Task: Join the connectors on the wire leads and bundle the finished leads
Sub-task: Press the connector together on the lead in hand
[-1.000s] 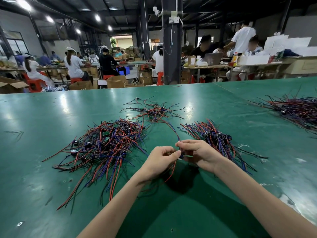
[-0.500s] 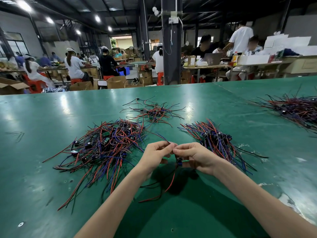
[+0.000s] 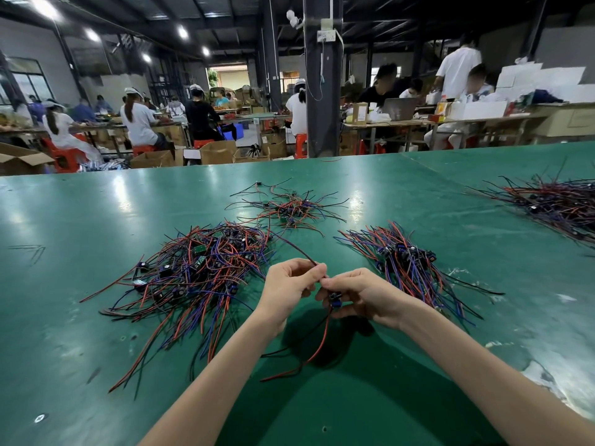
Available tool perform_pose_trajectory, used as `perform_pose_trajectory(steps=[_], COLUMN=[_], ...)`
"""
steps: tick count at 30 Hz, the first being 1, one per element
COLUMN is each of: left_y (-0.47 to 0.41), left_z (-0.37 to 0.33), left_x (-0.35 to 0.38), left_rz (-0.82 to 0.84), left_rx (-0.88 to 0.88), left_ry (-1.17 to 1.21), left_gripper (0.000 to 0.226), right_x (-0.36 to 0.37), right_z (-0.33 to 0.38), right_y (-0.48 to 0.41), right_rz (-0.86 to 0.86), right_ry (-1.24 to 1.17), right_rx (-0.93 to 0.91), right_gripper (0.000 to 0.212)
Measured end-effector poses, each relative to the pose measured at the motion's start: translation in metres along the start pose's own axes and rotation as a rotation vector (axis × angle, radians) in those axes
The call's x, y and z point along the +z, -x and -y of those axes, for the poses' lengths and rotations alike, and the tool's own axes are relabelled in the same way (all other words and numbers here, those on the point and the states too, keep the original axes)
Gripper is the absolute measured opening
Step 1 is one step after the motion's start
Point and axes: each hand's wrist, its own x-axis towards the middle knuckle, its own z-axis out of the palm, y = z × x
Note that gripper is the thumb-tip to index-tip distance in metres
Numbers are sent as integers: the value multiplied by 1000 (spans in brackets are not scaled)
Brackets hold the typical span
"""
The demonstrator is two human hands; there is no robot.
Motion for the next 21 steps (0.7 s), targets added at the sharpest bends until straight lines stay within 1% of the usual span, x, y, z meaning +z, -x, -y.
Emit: perform_pose_trajectory(steps=[4,7,11,15,18,21], left_y=[-1,-2,-3,-8,-10,-15], left_z=[2,4,7,6,4,1], left_x=[0,1,-2,-11,-16,-24], left_rz=[-17,-34,-73,-190,-235,-326], left_rx=[10,14,84,152,197,237], left_ry=[-12,-65,-304,-497,-565,-579], left_gripper=[14,21,24,27,28,27], right_x=[3,6,11,15,16,15], right_z=[-1,-2,-5,-6,-6,-5], right_y=[0,0,-1,-1,-1,-2], right_rz=[-17,-45,-83,-89,-106,-83], right_ry=[33,86,178,241,263,243], right_rx=[-38,-80,-130,-158,-182,-184], right_gripper=[21,27,40,36,34,32])
